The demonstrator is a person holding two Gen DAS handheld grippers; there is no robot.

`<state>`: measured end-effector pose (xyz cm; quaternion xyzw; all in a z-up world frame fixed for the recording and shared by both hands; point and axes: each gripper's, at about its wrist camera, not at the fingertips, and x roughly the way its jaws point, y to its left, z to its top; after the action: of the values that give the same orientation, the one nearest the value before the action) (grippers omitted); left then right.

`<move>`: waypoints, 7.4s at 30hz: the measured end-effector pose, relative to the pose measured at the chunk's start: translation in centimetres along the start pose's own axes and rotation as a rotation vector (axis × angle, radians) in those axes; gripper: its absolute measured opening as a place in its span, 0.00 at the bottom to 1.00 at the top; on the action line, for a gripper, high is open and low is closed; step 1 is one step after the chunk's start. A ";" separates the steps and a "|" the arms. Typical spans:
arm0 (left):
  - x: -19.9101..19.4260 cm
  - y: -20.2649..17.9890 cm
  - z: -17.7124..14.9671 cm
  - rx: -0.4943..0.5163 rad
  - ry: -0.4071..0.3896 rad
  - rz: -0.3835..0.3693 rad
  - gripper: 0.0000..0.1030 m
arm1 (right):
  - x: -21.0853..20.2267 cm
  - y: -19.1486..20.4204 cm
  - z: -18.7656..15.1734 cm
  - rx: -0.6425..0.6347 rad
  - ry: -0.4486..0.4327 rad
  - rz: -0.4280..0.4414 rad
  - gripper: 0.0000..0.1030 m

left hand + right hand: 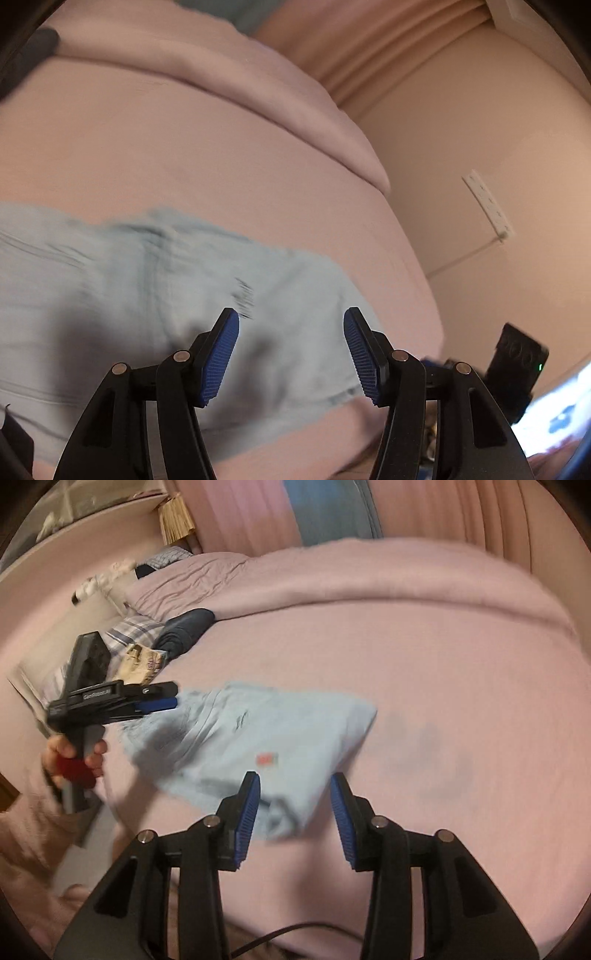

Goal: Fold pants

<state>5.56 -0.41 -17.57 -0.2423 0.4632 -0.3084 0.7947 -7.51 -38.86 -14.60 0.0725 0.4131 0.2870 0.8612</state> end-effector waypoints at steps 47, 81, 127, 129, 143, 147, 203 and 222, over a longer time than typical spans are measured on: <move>-0.5 2.8 -3.3 0.123 0.139 0.421 0.21 | 9.5 -0.3 3.7 0.336 0.145 -0.155 0.44; -4.0 4.5 -5.5 0.073 -0.031 0.303 0.42 | 16.2 7.5 3.8 -0.092 0.258 -0.162 0.35; -18.0 19.1 -8.5 -0.629 -0.441 0.257 0.39 | 27.6 22.2 6.5 -0.263 0.334 0.035 0.62; -18.0 20.2 -9.4 -0.669 -0.451 0.212 0.34 | 26.9 21.7 6.7 -0.236 0.313 0.027 0.62; -19.1 10.6 -5.9 -0.295 -0.533 0.269 0.26 | 28.2 18.9 4.5 -0.159 0.372 0.009 0.31; -17.6 6.1 -4.6 -0.137 -0.508 0.266 0.26 | 29.0 19.0 4.9 -0.122 0.351 0.038 0.33; 4.6 -9.6 -4.9 0.465 0.162 0.190 0.60 | 16.7 -3.7 8.5 0.455 0.231 0.075 0.46; 1.0 0.6 3.3 0.143 -0.011 0.356 0.73 | 15.1 7.8 8.7 -0.024 0.243 -0.021 0.13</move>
<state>8.98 -0.40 -17.06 -0.1009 0.4714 -0.1938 0.8544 3.06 -23.11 -16.24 0.0223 0.5117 0.2897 0.8085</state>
